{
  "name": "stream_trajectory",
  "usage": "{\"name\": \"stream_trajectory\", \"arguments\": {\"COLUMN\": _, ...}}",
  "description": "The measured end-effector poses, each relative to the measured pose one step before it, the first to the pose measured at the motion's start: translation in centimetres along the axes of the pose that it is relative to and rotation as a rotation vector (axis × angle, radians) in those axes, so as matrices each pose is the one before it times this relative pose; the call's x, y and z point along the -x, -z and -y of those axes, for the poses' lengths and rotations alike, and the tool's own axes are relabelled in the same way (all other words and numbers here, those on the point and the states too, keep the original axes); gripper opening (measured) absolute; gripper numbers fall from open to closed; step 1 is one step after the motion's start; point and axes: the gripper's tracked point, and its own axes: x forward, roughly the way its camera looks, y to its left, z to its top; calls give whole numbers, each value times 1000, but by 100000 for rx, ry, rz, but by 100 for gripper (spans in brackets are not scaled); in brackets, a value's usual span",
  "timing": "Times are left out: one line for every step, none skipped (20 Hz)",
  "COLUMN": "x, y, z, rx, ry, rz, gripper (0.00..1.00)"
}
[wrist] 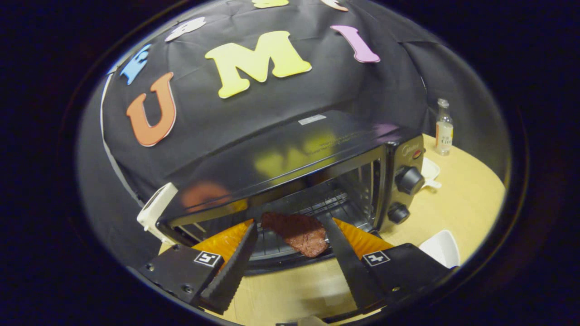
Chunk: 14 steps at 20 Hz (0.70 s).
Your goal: Open the toaster oven, put the food inside, and close the toaster oven door.
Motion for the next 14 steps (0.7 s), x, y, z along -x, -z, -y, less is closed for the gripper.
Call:
{"name": "stream_trajectory", "arguments": {"x": 1200, "y": -498, "z": 178, "rx": 3686, "ry": -885, "rz": -296, "gripper": 99}}
{"name": "stream_trajectory", "arguments": {"x": 1361, "y": -218, "z": 522, "rx": 4252, "ry": -411, "rz": -148, "gripper": 99}}
{"name": "stream_trajectory", "arguments": {"x": 1402, "y": -302, "z": 321, "rx": 3391, "ry": -339, "rz": 264, "gripper": 99}}
{"name": "stream_trajectory", "arguments": {"x": 1374, "y": 16, "z": 324, "rx": 2734, "ry": -395, "rz": -783, "gripper": 99}}
{"name": "stream_trajectory", "arguments": {"x": 1401, "y": 72, "z": 374, "rx": 1631, "ry": -177, "rz": -105, "gripper": 99}}
{"name": "stream_trajectory", "arguments": {"x": 1144, "y": -56, "z": 346, "rx": 835, "ry": 170, "rz": 319, "gripper": 99}}
{"name": "stream_trajectory", "arguments": {"x": 1088, "y": 234, "z": 201, "rx": 2122, "ry": -663, "rz": -937, "gripper": 99}}
{"name": "stream_trajectory", "arguments": {"x": 1407, "y": 423, "z": -4, "rx": 2785, "ry": 385, "rz": -1715, "gripper": 99}}
{"name": "stream_trajectory", "arguments": {"x": 1129, "y": 552, "z": 366, "rx": 2627, "ry": 263, "rz": -1083, "gripper": 99}}
{"name": "stream_trajectory", "arguments": {"x": 864, "y": 108, "z": 131, "rx": 2598, "ry": -502, "rz": -581, "gripper": 99}}
{"name": "stream_trajectory", "arguments": {"x": 956, "y": 563, "z": 127, "rx": 2495, "ry": 326, "rz": -608, "gripper": 99}}
{"name": "stream_trajectory", "arguments": {"x": 758, "y": 833, "z": 114, "rx": 2675, "ry": -695, "rz": -895, "gripper": 99}}
{"name": "stream_trajectory", "arguments": {"x": 792, "y": 733, "z": 26, "rx": 2398, "ry": 156, "rz": -963, "gripper": 99}}
{"name": "stream_trajectory", "arguments": {"x": 576, "y": 886, "z": 27, "rx": 1320, "ry": -392, "rz": -774, "gripper": 99}}
